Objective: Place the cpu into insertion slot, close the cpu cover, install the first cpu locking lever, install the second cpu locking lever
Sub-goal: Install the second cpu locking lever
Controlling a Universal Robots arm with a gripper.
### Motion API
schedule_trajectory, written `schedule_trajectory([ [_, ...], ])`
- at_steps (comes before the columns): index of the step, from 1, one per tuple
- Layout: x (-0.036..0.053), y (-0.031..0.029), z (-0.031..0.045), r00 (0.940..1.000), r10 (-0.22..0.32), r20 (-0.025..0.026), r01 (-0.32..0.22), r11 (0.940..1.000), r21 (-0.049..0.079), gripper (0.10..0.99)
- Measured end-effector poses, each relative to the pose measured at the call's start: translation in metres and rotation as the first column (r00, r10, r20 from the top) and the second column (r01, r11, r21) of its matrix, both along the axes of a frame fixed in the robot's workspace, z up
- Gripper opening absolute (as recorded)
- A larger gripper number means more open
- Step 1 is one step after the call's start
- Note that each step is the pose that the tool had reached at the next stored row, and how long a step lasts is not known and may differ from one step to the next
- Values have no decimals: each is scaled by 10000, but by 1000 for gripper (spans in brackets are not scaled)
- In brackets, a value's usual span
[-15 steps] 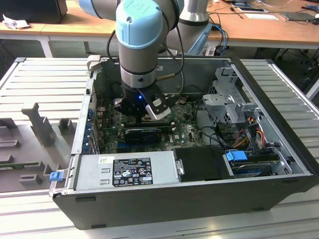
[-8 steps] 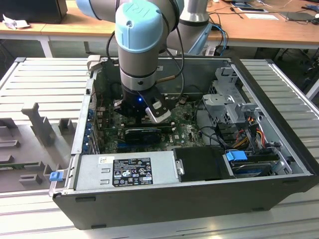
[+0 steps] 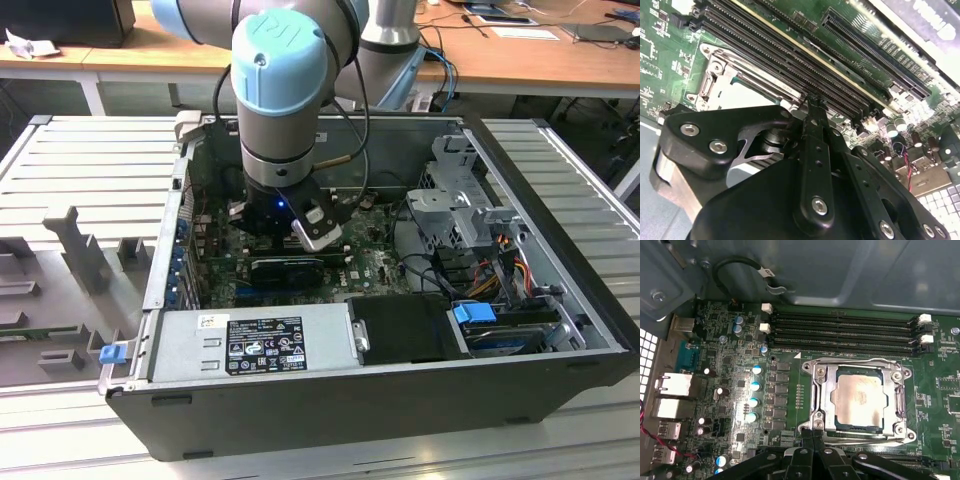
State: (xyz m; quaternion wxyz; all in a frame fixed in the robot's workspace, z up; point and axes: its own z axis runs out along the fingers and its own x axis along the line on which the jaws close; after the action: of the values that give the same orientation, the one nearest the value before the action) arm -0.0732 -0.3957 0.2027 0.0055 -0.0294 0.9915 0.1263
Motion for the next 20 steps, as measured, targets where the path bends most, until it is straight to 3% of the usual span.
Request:
schedule_trajectory([
  [14, -43, -28, -75, 10000, 8, 0, -8, 9987, 500, 106],
  [20, -59, -29, -25, 10000, 9, 1, -9, 9982, 599, 106],
])
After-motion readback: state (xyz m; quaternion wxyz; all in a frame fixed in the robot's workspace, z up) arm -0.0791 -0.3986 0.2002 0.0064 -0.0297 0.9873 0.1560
